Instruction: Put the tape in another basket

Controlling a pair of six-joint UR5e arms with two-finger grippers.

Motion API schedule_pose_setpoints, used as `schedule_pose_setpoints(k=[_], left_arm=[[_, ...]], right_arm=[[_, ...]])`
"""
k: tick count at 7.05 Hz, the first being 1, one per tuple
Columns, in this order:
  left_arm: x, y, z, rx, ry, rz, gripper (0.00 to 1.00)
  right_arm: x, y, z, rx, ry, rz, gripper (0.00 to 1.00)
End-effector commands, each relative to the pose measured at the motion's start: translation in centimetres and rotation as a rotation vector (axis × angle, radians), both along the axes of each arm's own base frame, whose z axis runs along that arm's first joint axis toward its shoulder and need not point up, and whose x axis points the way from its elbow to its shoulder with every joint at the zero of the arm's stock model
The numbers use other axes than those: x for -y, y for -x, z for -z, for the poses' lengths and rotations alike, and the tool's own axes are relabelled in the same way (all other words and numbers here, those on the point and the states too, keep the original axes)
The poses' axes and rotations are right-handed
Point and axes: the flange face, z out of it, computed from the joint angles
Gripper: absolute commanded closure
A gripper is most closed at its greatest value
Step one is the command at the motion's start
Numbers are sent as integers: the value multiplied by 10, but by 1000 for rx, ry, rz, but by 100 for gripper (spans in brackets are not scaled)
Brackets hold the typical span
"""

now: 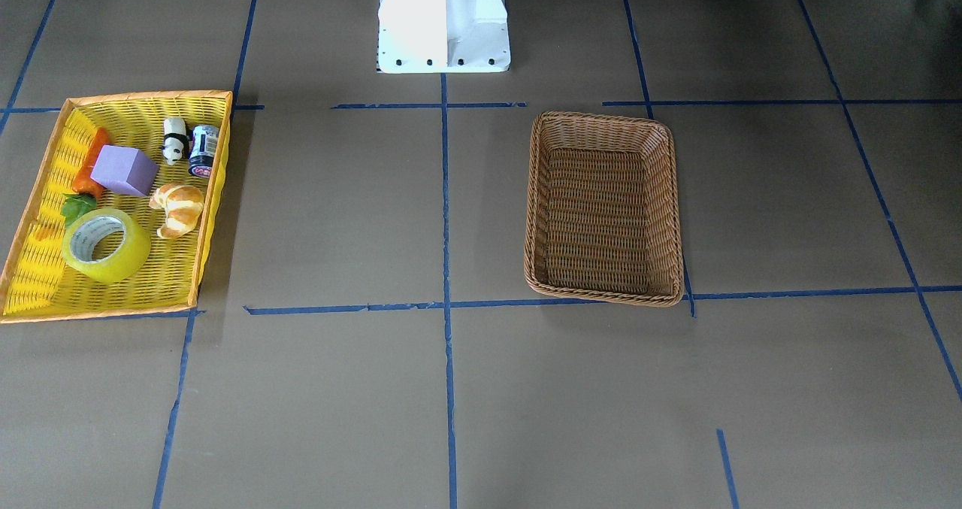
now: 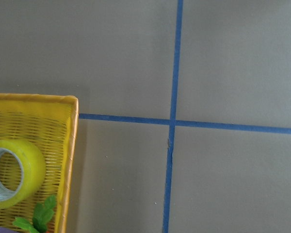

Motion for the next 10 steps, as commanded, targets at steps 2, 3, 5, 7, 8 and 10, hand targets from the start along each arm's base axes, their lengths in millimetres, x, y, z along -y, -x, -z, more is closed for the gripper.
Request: schedule_pose_setpoints(k=[2,3,5,7,8,10], left_arm=[[-14,0,2,-5,-6,1,0],[-16,-3,2,-45,1,-1,0],[-17,-3,4,-51,-2,1,0],[-17,-4,7,-51,-4,0,0],[-19,-4,5,-51,1,1,0],[-19,-4,7,-51,-2,2,0]], right_arm=[[20,94,84,53,50,1,0],[18,135,104,44,97,-8,0],[14,177,100,43,113,-13,0],[13,215,70,2,100,-19,0],[14,238,54,24,105,-24,0],[12,264,29,27,111,-40,0]])
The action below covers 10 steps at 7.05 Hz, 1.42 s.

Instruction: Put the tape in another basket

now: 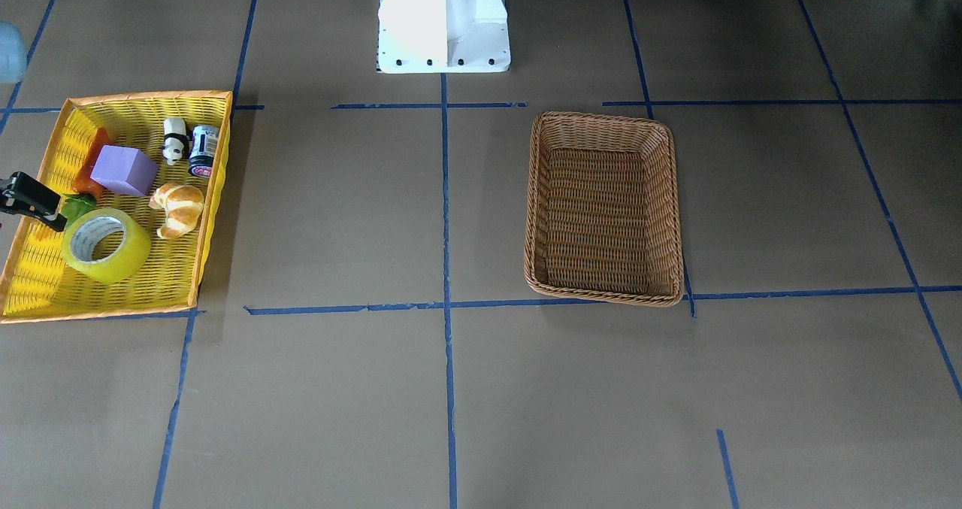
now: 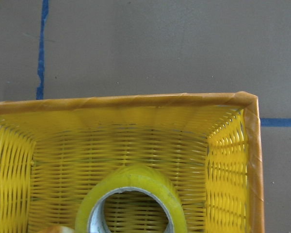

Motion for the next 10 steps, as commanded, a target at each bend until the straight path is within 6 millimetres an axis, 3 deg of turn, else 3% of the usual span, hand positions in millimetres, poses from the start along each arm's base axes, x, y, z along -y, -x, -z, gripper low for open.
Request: schedule_pose_setpoints(k=[1,3,7,9,10], left_arm=[[0,0,1,1,-1,0,0],[0,0,2,-1,-3,0,0],[0,0,2,-1,-3,0,0],[0,0,2,-1,-3,0,0],[0,0,2,-1,-3,0,0]], right_arm=[[-4,23,-16,-1,8,9,0],[-8,41,-30,-41,9,27,0],[-10,56,-48,-61,39,53,0],[-10,59,-49,-62,39,59,1],[-10,60,-47,-60,36,60,7]])
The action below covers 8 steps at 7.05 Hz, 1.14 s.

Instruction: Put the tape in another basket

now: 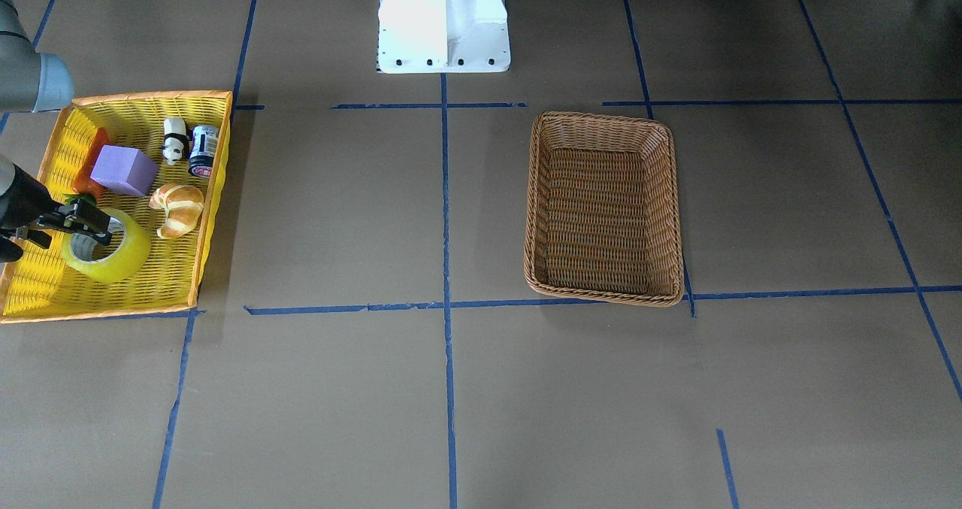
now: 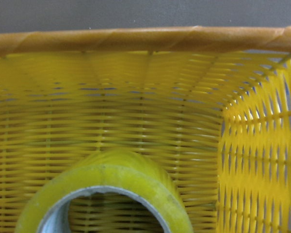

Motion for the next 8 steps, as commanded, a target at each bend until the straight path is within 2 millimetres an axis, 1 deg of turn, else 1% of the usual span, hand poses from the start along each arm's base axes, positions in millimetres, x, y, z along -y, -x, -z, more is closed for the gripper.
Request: schedule_pose_setpoints(k=[1,2,3,5,6,7,8], left_arm=[[0,0,0,0,0,0,0],[0,0,-1,0,1,0,0],[0,0,-1,0,2,0,0],[0,0,0,0,0,0,0],[0,0,0,-2,0,0,0],[0,-3,3,-44,1,-2,0],[0,-4,5,-69,2,-2,0]], right_arm=[[-1,4,1,-1,-1,7,30],[-2,7,0,-3,-7,16,57],[-1,6,1,-4,-12,17,75],[-1,4,6,3,-24,16,97],[-1,-1,14,18,-34,11,100],[2,-12,28,35,-52,-7,100],[10,-39,45,95,-49,-33,100]])
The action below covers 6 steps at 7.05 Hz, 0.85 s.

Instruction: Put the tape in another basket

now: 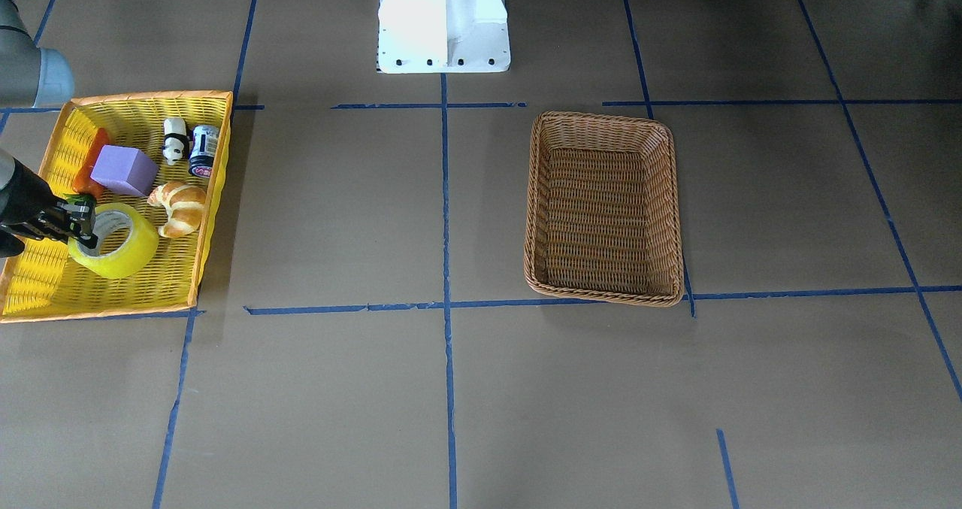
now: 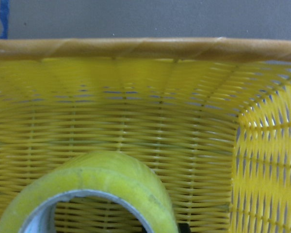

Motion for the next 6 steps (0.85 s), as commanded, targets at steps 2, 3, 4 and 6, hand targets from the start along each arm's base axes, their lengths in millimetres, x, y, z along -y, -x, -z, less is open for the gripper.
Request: schedule_pose_setpoints(k=[2,3,4,6], left_arm=[[0,-2,4,-32,-3,-1,0],[2,-3,14,-32,-25,-2,0],[5,-4,27,-34,-43,0,0],[13,-35,83,-62,-17,99,0]], right_arm=[[12,-63,49,171,14,-44,100],[20,-58,78,229,21,-38,100],[31,-51,113,281,57,-79,100],[22,-25,157,418,100,-146,100]])
